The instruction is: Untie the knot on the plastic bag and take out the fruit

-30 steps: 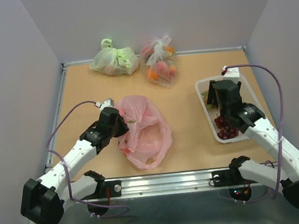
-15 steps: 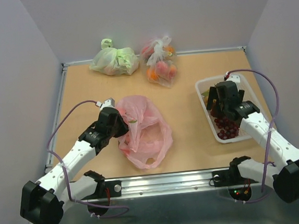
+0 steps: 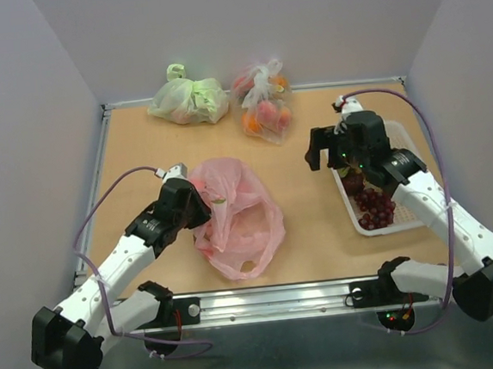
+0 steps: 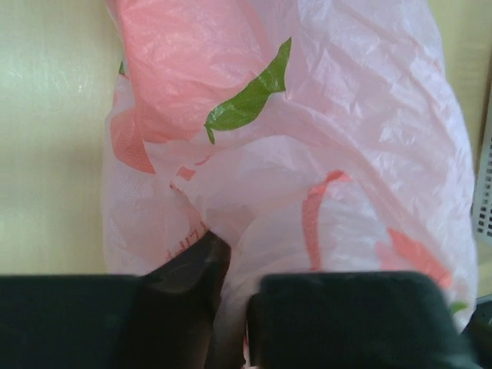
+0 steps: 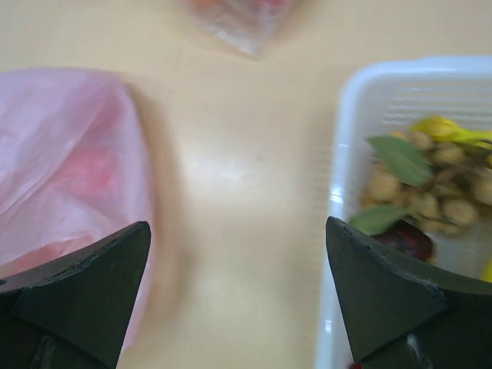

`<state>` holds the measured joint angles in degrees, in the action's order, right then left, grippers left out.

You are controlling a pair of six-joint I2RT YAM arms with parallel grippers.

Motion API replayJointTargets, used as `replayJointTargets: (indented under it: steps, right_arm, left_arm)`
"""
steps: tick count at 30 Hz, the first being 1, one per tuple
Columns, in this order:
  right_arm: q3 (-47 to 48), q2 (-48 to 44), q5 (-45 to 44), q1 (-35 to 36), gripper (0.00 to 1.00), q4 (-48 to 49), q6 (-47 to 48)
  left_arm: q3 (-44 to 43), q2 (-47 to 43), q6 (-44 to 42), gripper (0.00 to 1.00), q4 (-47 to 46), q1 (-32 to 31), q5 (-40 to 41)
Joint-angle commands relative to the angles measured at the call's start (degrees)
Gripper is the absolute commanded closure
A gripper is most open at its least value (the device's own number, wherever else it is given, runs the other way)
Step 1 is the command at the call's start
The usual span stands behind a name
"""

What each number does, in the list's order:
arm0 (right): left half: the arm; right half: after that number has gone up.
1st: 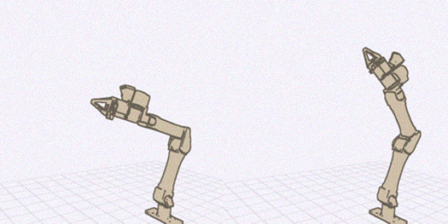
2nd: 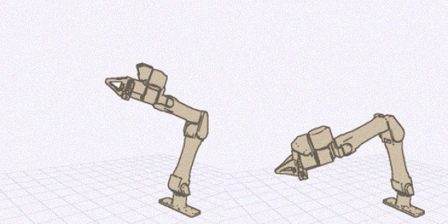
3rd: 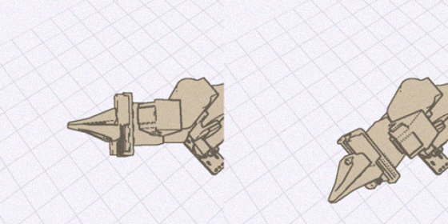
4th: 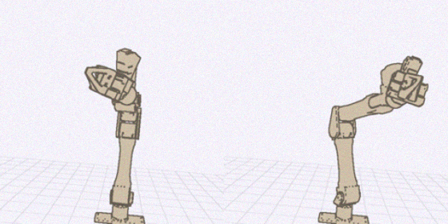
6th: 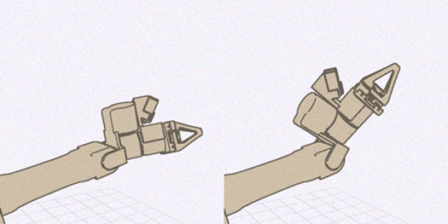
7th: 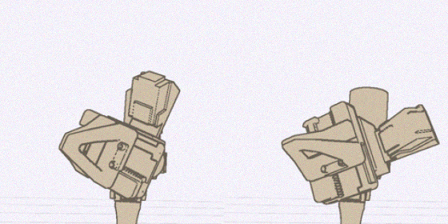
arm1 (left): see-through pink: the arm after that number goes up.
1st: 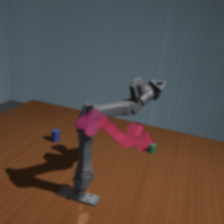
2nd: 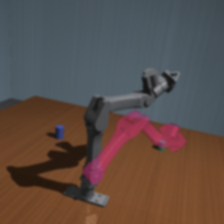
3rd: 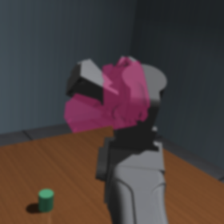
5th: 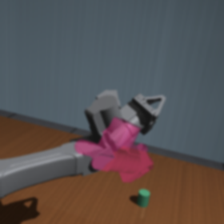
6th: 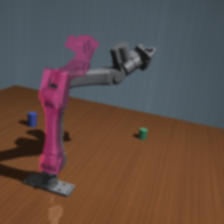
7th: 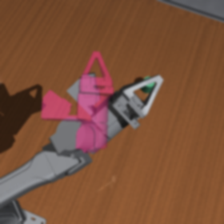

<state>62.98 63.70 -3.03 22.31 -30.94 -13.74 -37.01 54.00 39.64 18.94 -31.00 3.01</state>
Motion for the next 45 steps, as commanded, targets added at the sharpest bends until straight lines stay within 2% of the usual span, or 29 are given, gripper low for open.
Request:
replayJointTargets:
  steps: [1, 4, 5, 7, 10, 12, 16, 19, 23, 28, 35, 40, 45]
  right_arm:
    - [3.0, 4.1, 6.4, 7.4, 0.0, 3.8, 0.3]
    - [2.7, 6.7, 6.7, 12.8, 0.0, 6.7, -0.8]
    - [1.9, 8.3, 6.7, 13.7, 0.0, 7.6, -2.3]
    - [0.7, 9.4, 6.3, 15.7, 0.0, 10.7, -3.9]
    - [-1.6, 11.1, 4.2, 16.6, 0.0, 13.5, -6.5]
    - [-2.9, 12.4, 3.6, 16.9, 0.0, 14.2, -8.0]
    - [-4.5, 13.3, 3.4, 18.2, 0.0, 14.9, -8.4]
    - [-6.4, 12.2, -0.5, 18.7, 0.0, 14.9, -9.5]
    - [-9.1, 9.7, -4.5, 18.8, 0.0, 14.9, -11.6]
    - [-11.7, 7.1, -5.1, 18.9, 0.0, 14.9, -12.3]
    - [-14.8, 3.2, -6.2, 19.1, 0.0, 14.9, -13.0]
    - [-15.7, 2.4, -6.5, 19.2, 0.0, 14.9, -13.6]
    - [-16.5, 2.0, -6.4, 19.2, 0.0, 14.9, -14.1]
  left_arm:
    - [-5.3, -4.4, -0.8, 0.63, 5.3, 0.2, 2.3]
    - [-8.6, -6.3, -1.6, 0.45, 7.9, 0.3, 5.0]
    - [-9.6, -7.0, -1.8, 0.35, 10.1, 0.3, 5.3]
    - [-13.2, -7.8, -2.6, 0.25, 12.5, 0.3, 5.7]
    - [-18.6, -8.7, -3.6, 0.14, 17.2, 0.3, 5.8]
    - [-21.1, -9.8, -4.1, 0.1, 19.6, 0.3, 6.7]
    - [-28.3, -7.6, -6.2, 0.09, 21.7, 0.3, 8.1]
    - [-30.4, -3.9, -8.2, 0.09, 20.7, 0.4, 7.0]
    - [-33.5, 6.8, -12.0, 0.09, 17.5, 0.3, 5.7]
    - [-40.5, 19.2, -16.0, 0.09, 15.9, 0.3, 6.1]
    - [-53.0, 38.6, -20.1, 0.08, 20.9, 0.5, 5.7]
    - [-54.9, 43.7, -20.7, 0.08, 21.0, 0.2, 3.6]
    - [-53.4, 47.0, -20.7, 0.09, 20.1, -0.1, 5.4]
